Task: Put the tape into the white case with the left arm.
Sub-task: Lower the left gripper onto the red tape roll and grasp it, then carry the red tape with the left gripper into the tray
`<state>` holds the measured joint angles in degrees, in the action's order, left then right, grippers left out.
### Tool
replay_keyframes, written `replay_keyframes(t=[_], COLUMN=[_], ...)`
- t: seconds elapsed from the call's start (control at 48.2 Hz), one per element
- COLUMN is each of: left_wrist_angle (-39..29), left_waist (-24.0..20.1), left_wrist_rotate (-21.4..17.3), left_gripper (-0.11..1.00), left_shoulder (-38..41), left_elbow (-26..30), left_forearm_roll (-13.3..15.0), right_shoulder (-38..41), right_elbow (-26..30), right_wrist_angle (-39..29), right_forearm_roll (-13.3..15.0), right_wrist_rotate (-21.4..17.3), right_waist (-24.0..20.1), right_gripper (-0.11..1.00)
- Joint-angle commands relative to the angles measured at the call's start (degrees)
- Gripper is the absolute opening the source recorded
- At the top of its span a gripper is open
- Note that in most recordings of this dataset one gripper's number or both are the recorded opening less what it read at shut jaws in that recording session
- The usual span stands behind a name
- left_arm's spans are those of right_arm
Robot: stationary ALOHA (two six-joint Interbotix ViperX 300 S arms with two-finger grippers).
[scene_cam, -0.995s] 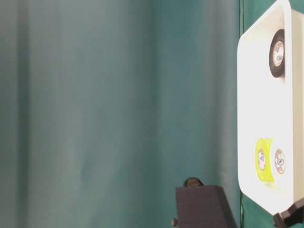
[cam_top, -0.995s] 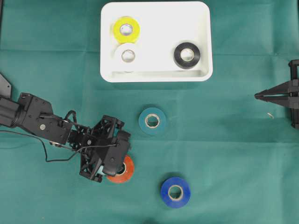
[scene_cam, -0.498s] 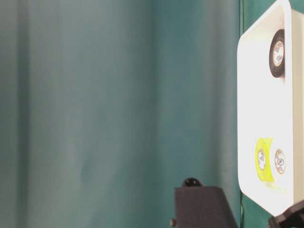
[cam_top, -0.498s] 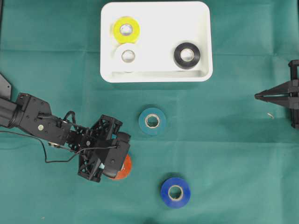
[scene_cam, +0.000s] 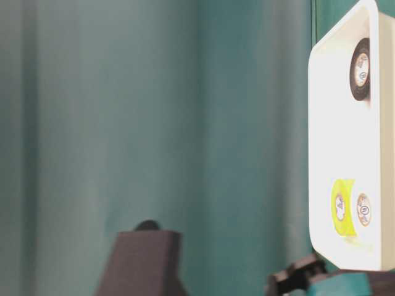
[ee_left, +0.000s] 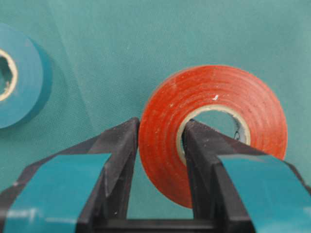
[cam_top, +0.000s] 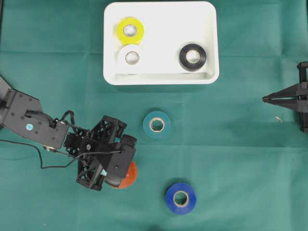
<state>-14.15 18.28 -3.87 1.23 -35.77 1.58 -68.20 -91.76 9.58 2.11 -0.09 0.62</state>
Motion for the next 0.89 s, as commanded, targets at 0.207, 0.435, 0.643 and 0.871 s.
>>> replay_keyframes(t=[0.207, 0.435, 0.643, 0.871], left_wrist_angle=[-0.6, -0.5, -0.5, -0.5], left_waist=[-0.5, -4.1, -9.1, -16.4], left_wrist_rotate=[-0.1, -0.2, -0.7, -2.6], left_gripper=[0.28, 0.28, 0.28, 0.28], left_shoulder=[-3.3, -3.0, -2.9, -2.8], left_elbow=[1.4, 1.8, 2.5, 2.6], left_forearm_roll=[-0.1, -0.2, -0.3, -0.3], right_shoulder=[0.4, 0.4, 0.4, 0.4], right_elbow=[0.6, 0.6, 0.6, 0.6], right_wrist_angle=[0.6, 0.6, 0.7, 0.6], right_forearm_roll=[0.0, 0.0, 0.1, 0.0], right_wrist_rotate=[-0.2, -0.2, -0.2, -0.1], right_waist=[0.1, 0.0, 0.1, 0.0], right_gripper=[-0.09, -0.09, -0.09, -0.09])
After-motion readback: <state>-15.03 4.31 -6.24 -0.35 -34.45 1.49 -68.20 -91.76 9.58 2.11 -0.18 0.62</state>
